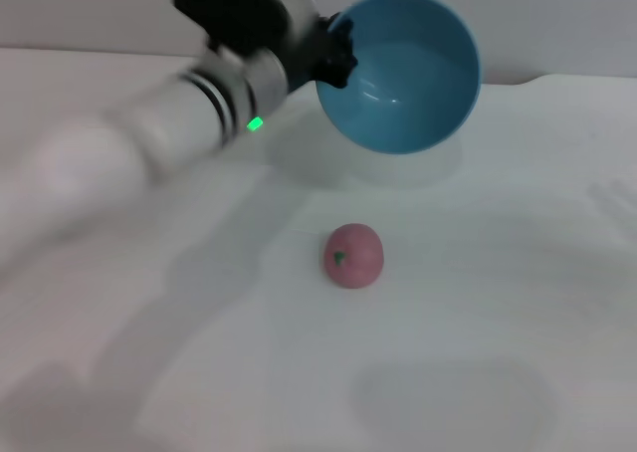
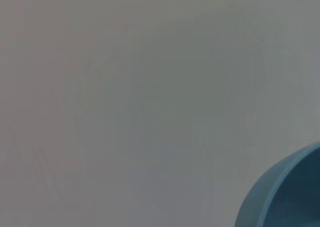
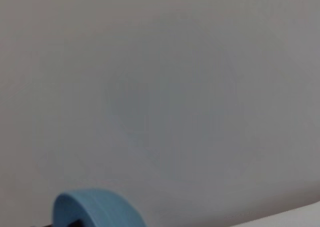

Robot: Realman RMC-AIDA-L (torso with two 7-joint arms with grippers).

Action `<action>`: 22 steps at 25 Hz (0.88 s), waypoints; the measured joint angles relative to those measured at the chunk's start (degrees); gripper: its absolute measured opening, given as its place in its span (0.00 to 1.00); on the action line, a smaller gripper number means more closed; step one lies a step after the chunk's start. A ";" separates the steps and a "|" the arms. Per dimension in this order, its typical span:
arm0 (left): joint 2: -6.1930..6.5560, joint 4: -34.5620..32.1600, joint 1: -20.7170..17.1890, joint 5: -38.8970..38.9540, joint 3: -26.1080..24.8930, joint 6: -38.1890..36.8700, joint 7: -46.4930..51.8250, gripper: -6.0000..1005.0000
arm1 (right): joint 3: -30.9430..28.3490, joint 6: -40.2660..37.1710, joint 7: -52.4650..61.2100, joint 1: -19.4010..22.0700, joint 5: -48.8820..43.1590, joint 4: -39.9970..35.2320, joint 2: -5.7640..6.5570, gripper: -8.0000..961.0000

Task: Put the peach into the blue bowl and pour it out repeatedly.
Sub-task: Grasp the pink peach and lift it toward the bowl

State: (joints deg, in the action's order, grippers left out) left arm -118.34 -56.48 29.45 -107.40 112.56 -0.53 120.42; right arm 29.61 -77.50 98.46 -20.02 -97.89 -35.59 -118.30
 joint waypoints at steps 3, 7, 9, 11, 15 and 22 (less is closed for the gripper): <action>0.25 -0.24 1.05 -0.33 -12.95 -17.93 3.47 0.01 | 1.65 0.18 -1.07 -1.49 -1.30 0.00 0.00 0.50; 0.60 1.49 0.70 -1.22 -27.75 -30.28 7.14 0.01 | 4.59 1.54 -1.44 -4.31 -5.10 0.09 0.00 0.50; 0.98 1.68 -0.27 -3.23 -34.22 -36.06 11.20 0.01 | 7.52 2.22 -1.43 -6.35 -8.66 0.12 0.09 0.50; 1.44 1.10 -1.10 -8.21 -38.89 -41.94 16.14 0.01 | 9.96 2.72 -1.33 -8.73 -12.85 0.12 0.17 0.50; 1.73 -1.67 -1.99 -21.37 -45.35 -52.53 27.32 0.01 | 12.48 5.01 -0.27 -14.07 -19.65 1.42 -0.04 0.50; 1.05 -7.34 -3.93 -33.84 -51.96 -71.27 33.58 0.01 | 24.68 11.67 5.94 -22.90 -23.47 4.79 -0.10 0.49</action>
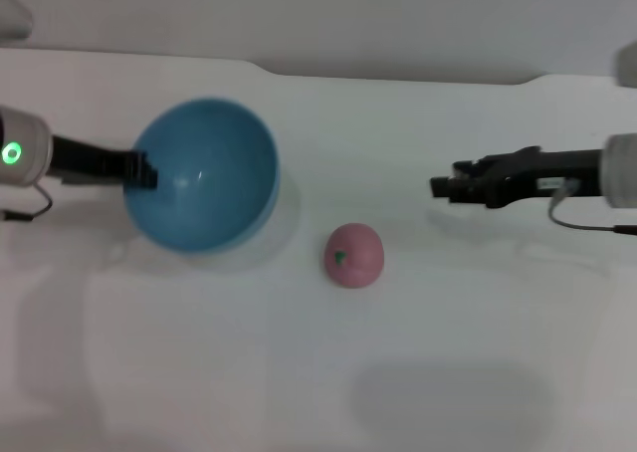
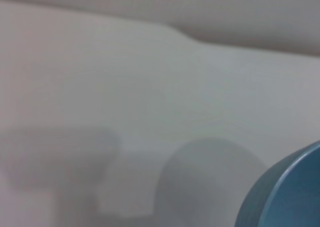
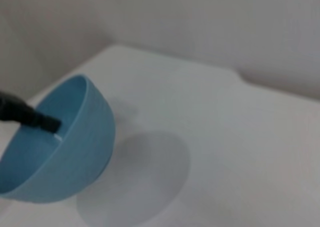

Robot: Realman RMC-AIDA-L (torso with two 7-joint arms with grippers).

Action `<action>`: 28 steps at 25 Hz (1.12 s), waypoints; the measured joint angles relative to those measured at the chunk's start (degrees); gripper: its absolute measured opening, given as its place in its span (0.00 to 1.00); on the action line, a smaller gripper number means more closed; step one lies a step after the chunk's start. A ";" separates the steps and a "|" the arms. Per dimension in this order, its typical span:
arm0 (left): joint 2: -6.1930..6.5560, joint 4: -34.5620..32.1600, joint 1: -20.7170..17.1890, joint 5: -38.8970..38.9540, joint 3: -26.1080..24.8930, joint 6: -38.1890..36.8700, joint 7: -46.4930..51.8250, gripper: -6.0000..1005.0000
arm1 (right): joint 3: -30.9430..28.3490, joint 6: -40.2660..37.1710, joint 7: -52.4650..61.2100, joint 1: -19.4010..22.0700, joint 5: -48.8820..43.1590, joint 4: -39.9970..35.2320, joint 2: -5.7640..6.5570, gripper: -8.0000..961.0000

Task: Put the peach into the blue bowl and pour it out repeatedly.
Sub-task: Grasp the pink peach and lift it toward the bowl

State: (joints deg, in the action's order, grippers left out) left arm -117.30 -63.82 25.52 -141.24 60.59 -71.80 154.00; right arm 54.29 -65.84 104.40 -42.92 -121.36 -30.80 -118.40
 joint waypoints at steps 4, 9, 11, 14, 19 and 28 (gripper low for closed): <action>-0.06 -0.35 -0.66 -2.04 0.17 -2.05 0.68 0.01 | 3.02 0.80 1.55 -1.72 -0.52 1.13 -0.01 0.49; -0.39 -1.21 -1.04 -5.74 1.42 -5.62 2.03 0.01 | 6.61 2.08 2.13 -4.56 -0.21 3.70 -0.51 0.49; -0.45 -1.67 -1.11 -5.89 2.73 -5.99 2.13 0.01 | 7.11 2.93 2.13 -5.63 0.04 5.46 -0.67 0.49; -0.48 -1.93 -0.64 -5.88 6.02 -6.12 3.14 0.01 | 7.51 4.84 2.13 -6.71 0.59 8.12 -0.97 0.49; -0.48 -2.01 0.89 -5.91 9.45 -6.27 4.13 0.00 | 11.06 8.69 1.81 -6.78 4.43 10.17 -1.17 0.49; -0.51 -2.01 1.84 -5.61 10.18 -6.36 4.56 0.01 | 21.58 12.77 0.23 -6.45 15.81 12.14 -1.32 0.48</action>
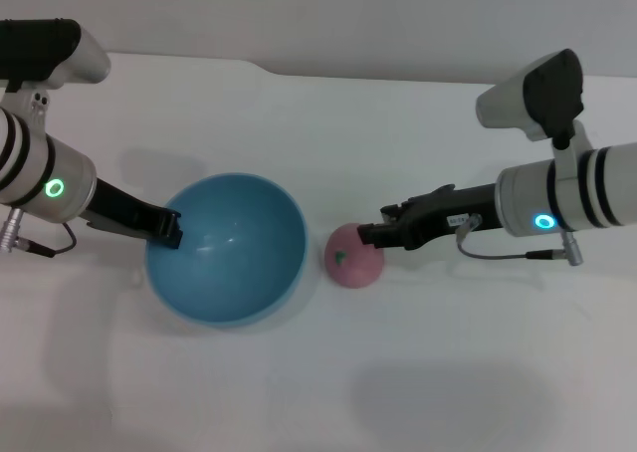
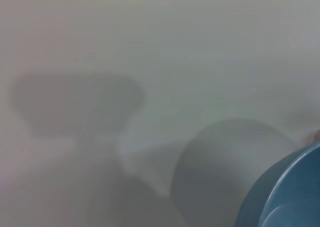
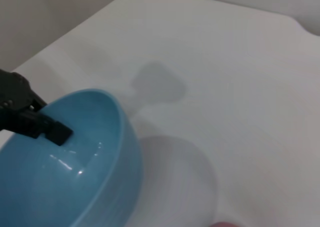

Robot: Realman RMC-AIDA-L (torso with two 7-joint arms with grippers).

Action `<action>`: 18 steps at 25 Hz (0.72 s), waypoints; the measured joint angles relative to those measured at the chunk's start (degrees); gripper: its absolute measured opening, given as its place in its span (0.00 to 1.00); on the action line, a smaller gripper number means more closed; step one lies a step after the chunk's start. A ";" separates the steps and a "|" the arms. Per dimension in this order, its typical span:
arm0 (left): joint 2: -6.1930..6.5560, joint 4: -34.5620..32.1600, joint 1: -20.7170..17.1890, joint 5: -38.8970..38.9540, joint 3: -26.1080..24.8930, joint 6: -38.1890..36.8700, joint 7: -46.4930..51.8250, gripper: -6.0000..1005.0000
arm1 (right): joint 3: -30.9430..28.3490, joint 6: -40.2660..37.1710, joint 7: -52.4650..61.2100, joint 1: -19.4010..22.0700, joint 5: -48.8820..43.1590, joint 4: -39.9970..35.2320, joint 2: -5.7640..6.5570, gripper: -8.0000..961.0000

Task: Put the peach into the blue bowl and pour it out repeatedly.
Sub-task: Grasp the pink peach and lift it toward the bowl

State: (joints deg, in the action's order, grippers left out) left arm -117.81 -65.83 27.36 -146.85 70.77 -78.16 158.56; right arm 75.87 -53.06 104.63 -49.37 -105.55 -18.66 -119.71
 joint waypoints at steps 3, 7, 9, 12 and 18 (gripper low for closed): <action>-0.02 0.00 0.12 0.01 0.52 0.00 0.36 0.01 | 6.11 2.00 -0.01 0.19 5.24 0.13 -0.09 0.48; -0.04 0.00 0.33 0.02 0.70 -0.01 0.43 0.01 | 11.02 3.37 -0.05 0.34 9.16 0.26 -0.09 0.48; -0.11 0.00 0.52 0.02 0.82 -0.02 0.46 0.01 | 14.24 4.22 -0.05 0.42 12.05 0.45 -0.09 0.48; -0.15 0.00 0.60 0.02 1.06 -0.04 0.55 0.01 | 22.45 7.69 -0.09 1.05 19.06 0.38 -0.08 0.48; -0.14 0.00 0.80 -0.02 1.36 -0.07 0.60 0.01 | 31.06 12.38 -0.12 1.72 25.89 -0.30 -0.07 0.47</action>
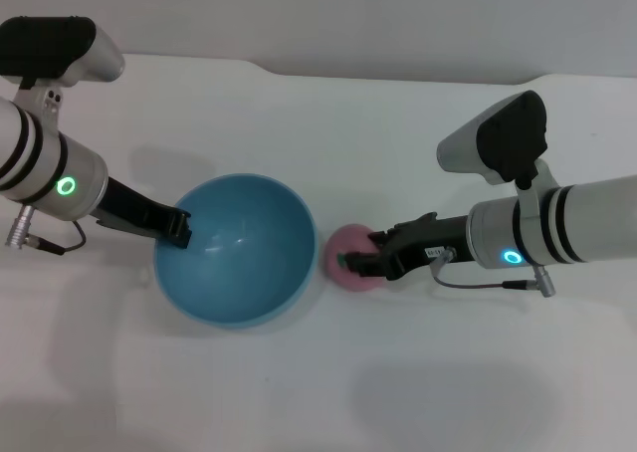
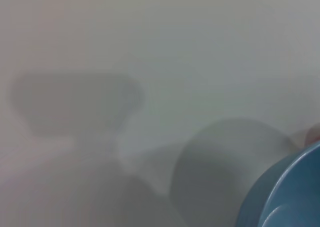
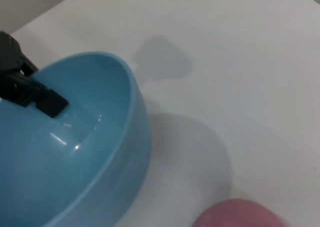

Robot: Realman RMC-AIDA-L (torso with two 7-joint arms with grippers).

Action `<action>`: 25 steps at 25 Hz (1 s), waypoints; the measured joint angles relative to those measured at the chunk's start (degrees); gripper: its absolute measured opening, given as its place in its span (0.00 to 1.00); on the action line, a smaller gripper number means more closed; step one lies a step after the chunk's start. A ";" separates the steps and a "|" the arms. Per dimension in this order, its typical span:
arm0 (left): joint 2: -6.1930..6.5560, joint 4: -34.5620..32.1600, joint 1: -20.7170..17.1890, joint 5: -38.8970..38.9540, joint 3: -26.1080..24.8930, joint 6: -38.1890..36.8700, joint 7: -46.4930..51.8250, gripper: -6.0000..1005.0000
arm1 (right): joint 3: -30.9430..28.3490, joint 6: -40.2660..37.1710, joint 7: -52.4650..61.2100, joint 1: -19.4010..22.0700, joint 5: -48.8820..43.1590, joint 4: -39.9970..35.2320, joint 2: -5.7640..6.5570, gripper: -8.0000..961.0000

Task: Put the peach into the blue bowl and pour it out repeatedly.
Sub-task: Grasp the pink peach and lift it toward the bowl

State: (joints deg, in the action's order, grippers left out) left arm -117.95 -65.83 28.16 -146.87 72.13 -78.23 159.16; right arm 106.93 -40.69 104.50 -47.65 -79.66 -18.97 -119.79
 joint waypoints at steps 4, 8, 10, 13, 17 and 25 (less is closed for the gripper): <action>0.00 0.00 0.07 0.00 0.17 0.00 0.01 0.01 | 0.90 1.06 -0.01 1.35 1.04 -1.70 0.00 0.47; 0.00 0.00 0.13 0.00 0.31 0.00 0.01 0.01 | 0.69 0.69 -0.01 2.49 1.12 -3.06 0.05 0.39; 0.00 0.00 0.25 0.00 0.49 0.00 0.01 0.01 | 0.44 0.33 -0.01 2.75 1.16 -3.21 0.22 0.31; 0.00 0.00 0.46 0.01 0.62 0.01 0.01 0.01 | -0.11 -0.16 -0.01 4.18 1.18 -4.62 0.43 0.21; 0.00 0.00 0.80 0.01 0.71 0.11 0.01 0.01 | -4.10 -1.71 -0.40 7.43 1.12 -7.10 0.93 0.16; 0.00 0.32 2.40 0.00 1.19 -0.32 0.39 0.01 | -28.72 -15.04 -11.25 15.10 0.68 -7.55 2.50 0.08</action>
State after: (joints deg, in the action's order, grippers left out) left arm -117.95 -65.51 30.56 -146.87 73.32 -78.54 159.55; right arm 78.20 -55.73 93.26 -32.55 -78.98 -26.52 -117.29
